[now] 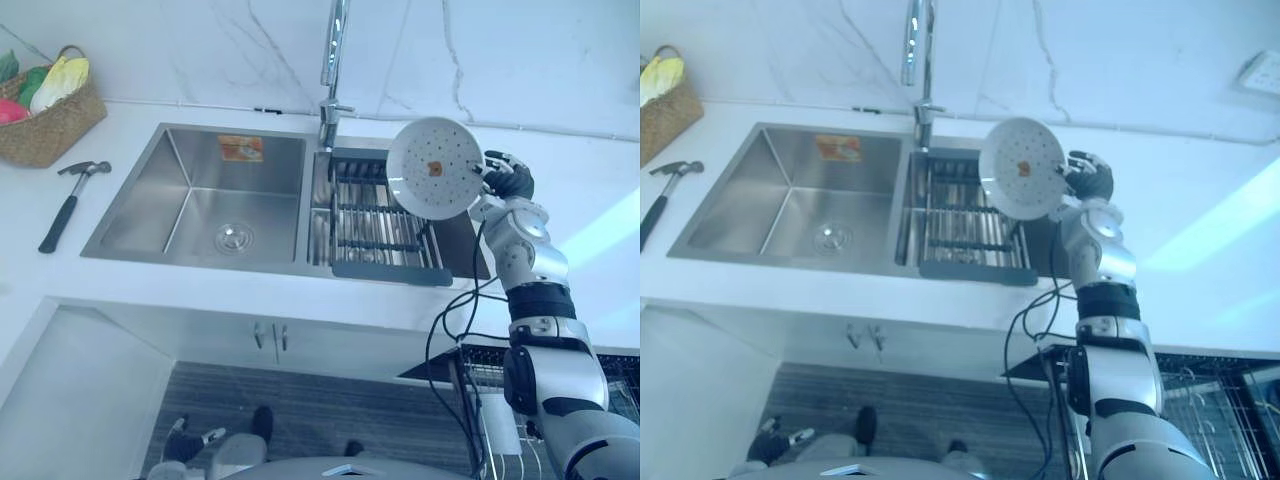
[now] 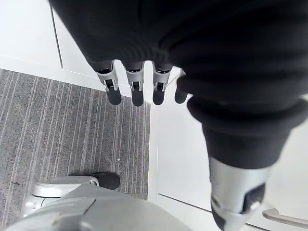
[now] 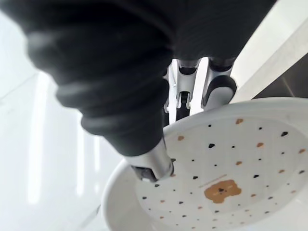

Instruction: Walk over to the sink, pick up the cup, carry it to the dishwasher, place the cup inside the dishwasher, then close the dishwasher door

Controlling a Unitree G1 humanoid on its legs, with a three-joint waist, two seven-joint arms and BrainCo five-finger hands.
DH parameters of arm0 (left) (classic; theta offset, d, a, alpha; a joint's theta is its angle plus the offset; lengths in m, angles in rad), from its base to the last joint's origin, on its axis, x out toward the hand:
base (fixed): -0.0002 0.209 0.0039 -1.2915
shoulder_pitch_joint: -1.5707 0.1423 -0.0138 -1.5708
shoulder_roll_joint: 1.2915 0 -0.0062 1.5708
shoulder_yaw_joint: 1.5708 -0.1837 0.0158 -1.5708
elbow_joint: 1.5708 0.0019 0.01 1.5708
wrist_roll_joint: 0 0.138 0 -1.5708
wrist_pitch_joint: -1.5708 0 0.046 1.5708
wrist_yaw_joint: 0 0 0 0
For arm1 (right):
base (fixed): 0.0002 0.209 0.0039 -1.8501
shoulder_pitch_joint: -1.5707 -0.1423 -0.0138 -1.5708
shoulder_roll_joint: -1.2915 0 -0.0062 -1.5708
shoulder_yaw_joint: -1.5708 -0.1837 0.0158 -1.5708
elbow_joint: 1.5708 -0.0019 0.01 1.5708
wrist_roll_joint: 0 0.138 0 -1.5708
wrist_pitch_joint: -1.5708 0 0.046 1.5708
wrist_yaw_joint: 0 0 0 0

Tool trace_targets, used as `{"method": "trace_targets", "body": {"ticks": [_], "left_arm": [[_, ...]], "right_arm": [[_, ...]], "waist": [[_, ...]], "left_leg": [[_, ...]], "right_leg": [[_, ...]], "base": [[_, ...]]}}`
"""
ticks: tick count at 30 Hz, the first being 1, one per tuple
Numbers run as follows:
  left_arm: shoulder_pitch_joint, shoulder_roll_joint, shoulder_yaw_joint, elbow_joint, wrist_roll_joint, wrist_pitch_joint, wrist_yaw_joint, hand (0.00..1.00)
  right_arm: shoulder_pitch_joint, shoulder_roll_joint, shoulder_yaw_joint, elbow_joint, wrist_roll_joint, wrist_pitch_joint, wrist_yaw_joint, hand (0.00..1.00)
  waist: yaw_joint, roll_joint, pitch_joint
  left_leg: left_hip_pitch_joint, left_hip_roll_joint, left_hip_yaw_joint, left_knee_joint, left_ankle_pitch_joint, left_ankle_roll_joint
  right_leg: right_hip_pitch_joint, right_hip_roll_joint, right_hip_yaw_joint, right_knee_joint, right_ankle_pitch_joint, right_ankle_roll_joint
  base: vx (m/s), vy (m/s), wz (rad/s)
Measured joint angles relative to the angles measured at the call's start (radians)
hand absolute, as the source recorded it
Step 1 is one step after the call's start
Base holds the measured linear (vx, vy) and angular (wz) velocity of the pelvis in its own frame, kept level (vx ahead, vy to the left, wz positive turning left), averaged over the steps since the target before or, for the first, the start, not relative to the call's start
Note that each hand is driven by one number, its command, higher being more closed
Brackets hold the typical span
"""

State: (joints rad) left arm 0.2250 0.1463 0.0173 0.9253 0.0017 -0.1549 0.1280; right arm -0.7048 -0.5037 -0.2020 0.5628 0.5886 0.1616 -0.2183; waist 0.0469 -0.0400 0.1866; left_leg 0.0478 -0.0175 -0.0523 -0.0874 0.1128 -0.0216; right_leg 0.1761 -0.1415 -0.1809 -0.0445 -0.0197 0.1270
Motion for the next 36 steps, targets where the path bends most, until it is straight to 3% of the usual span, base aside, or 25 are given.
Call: {"method": "trace_targets", "body": {"ticks": [7, 14, 23, 32, 34, 35, 36], "left_arm": [[0.004, 0.000, 0.000, 0.000, 0.000, -0.009, 0.002, 0.00], [0.004, 0.000, 0.001, 0.004, 0.000, -0.020, 0.005, 0.00], [0.006, 0.000, 0.002, 0.010, 0.000, -0.053, 0.012, 0.00], [0.003, 0.005, -0.002, 0.037, 0.002, -0.084, 0.009, 0.00], [0.004, 0.011, 0.001, 0.038, 0.005, -0.084, 0.008, 0.00], [0.001, 0.015, 0.007, 0.036, 0.004, -0.083, 0.010, 0.00], [0.003, 0.013, 0.013, 0.038, 0.003, -0.082, 0.011, 0.00]], "right_arm": [[0.042, 0.023, -0.045, -0.039, 0.082, -0.029, 0.002, 1.00], [0.067, 0.028, -0.052, -0.040, 0.264, -0.054, 0.041, 1.00], [0.157, 0.076, -0.117, -0.219, 0.466, -0.147, 0.042, 1.00], [0.310, 0.185, -0.167, -0.411, 0.634, -0.229, 0.042, 1.00], [0.343, 0.207, -0.173, -0.458, 0.665, -0.247, 0.043, 1.00], [0.350, 0.242, -0.192, -0.479, 0.676, -0.255, 0.047, 1.00], [0.355, 0.264, -0.199, -0.481, 0.690, -0.276, 0.065, 1.00]], "waist": [[-0.009, 0.000, 0.000], [-0.013, 0.000, -0.001], [-0.016, -0.001, -0.002], [-0.046, -0.006, -0.003], [-0.044, -0.020, -0.009], [-0.041, -0.040, -0.015], [-0.039, -0.027, -0.027]], "left_leg": [[0.000, 0.001, 0.003, 0.000, -0.002, 0.000], [0.000, 0.003, 0.009, 0.000, -0.003, -0.001], [0.005, 0.013, 0.049, 0.000, -0.012, -0.003], [0.020, 0.035, 0.173, 0.006, -0.023, -0.002], [0.027, 0.045, 0.223, 0.007, -0.035, -0.009], [0.027, 0.052, 0.268, 0.007, -0.039, -0.015], [0.030, 0.078, 0.294, 0.007, -0.045, -0.013]], "right_leg": [[-0.004, 0.000, 0.004, 0.000, 0.000, 0.000], [-0.007, 0.001, 0.009, 0.000, 0.000, 0.000], [-0.029, 0.007, 0.054, 0.007, 0.002, -0.002], [-0.099, 0.022, 0.178, 0.024, 0.048, 0.002], [-0.129, 0.026, 0.176, 0.024, 0.039, -0.009], [-0.155, 0.008, 0.103, 0.033, 0.014, -0.040], [-0.162, 0.006, 0.004, 0.026, -0.035, -0.132]], "base": [[0.00, 0.000, 0.00], [0.00, 0.000, -0.01], [0.01, -0.002, -0.14], [-0.04, 0.000, -0.46], [-0.20, -0.018, -0.82], [-0.09, 0.038, -1.11], [-0.02, 0.038, -1.19]]}}
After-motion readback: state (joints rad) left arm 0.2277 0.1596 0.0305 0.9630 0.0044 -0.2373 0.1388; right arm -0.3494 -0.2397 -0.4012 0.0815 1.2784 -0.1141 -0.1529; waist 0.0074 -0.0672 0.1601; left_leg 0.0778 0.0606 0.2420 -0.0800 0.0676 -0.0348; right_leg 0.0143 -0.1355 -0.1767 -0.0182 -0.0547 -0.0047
